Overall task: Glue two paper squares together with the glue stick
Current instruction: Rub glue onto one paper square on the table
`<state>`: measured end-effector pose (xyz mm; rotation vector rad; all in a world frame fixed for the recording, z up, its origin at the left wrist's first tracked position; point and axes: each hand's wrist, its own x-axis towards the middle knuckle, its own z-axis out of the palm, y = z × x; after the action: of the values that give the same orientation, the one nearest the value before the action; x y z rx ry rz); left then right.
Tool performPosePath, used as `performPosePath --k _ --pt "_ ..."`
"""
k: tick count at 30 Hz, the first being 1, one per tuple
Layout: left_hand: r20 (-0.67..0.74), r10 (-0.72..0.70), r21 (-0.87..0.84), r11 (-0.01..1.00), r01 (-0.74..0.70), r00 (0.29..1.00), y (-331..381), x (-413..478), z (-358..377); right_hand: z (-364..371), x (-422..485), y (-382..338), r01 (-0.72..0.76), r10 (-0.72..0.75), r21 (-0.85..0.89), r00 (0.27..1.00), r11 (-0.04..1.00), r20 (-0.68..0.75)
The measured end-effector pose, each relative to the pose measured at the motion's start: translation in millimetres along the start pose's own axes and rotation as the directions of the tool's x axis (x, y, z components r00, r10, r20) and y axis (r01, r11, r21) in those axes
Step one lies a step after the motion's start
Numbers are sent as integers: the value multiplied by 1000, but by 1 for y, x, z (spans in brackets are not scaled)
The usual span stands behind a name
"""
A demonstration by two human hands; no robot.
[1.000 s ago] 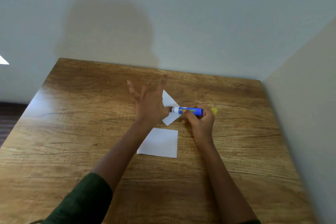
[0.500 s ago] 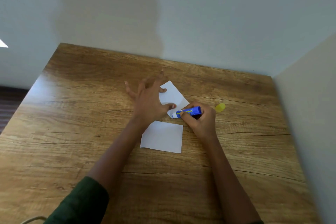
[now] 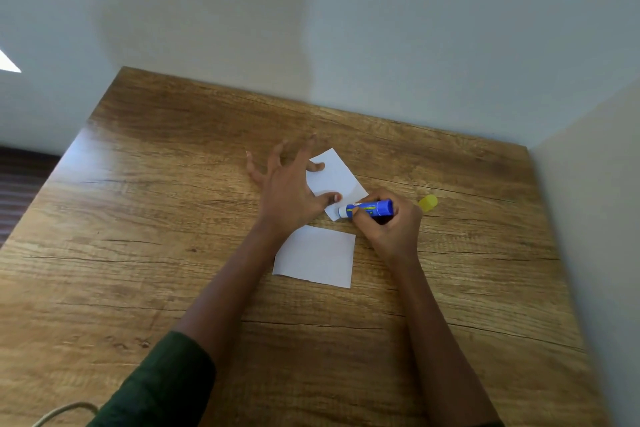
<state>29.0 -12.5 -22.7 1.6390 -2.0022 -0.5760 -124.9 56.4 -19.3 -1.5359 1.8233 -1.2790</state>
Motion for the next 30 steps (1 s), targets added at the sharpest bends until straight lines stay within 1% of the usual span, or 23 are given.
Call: performPosePath --k 3,6,10,13,15,25,30 --pt "0 0 1 1000 0 1000 0 0 0 0 -1 0 -29 28 -5 998 1000 -47" --pt "-6 2 -6 1000 -2 1000 1 0 -1 1 0 -1 -57 57 5 991 998 -124" --pt "-4 1 3 1000 -1 1000 1 -1 -1 1 1 -3 -112 112 13 970 994 -217" --pt "-9 -3 -3 1000 3 1000 1 -1 -1 1 1 -2 -132 121 -21 956 991 -268" --pt "-11 -8 -6 1000 8 1000 1 -1 0 1 2 -3 -146 136 -12 945 989 -297" --pt "-10 -9 3 1000 9 1000 1 0 0 2 4 0 -237 232 39 884 971 -406" --pt "-8 -11 -5 1000 11 1000 2 -1 -1 2 5 -1 -277 287 85 861 957 -420"
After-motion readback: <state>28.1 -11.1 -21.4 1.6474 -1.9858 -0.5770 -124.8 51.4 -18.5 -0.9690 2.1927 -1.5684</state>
